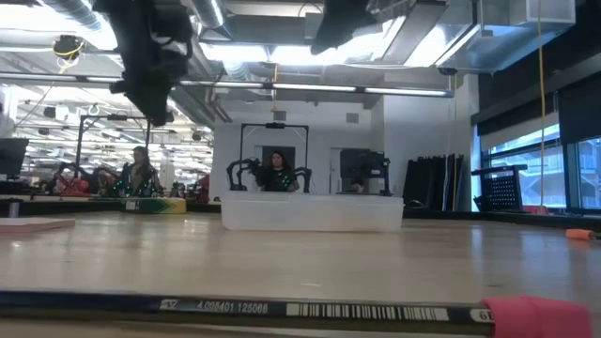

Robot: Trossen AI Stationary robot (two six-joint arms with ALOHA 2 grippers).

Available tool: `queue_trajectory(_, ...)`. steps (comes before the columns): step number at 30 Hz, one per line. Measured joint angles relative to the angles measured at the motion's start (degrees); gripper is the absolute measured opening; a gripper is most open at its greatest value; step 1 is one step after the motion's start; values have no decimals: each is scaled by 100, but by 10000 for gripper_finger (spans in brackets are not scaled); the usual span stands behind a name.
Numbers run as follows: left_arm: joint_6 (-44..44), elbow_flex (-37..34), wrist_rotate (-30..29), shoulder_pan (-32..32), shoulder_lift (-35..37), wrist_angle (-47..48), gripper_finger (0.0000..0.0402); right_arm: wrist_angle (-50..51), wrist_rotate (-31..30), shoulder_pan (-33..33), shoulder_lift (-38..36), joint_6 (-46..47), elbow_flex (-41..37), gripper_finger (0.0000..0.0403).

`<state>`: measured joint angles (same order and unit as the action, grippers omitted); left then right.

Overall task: Pack school essentials
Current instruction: Put the orange crayon pack into the black supply box

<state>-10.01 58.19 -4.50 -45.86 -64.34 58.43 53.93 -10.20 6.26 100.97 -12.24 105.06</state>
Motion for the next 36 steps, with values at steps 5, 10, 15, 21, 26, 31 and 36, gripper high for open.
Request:
queue_trajectory(5,454,0,418,-581,-350,7,80,-397,-674,36,68,6,-34,88)
queue_trajectory(10,613,0,405,-816,-636,33,80,-584,-822,81,68,137,-35,88)
queue_trajectory(15,613,0,407,-818,-686,54,80,-670,-788,72,66,144,-35,88)
queue_trajectory(21,602,0,406,-815,-686,102,80,-666,-480,72,65,139,-35,88)
queue_trajectory(26,573,0,494,-810,-686,289,80,-664,-472,72,66,132,-35,88)
queue_trajectory(31,567,0,595,-807,-686,320,80,-691,-474,72,67,130,-35,88)
queue_trajectory(36,460,0,771,-807,-686,319,84,-693,-474,72,65,129,-35,88)
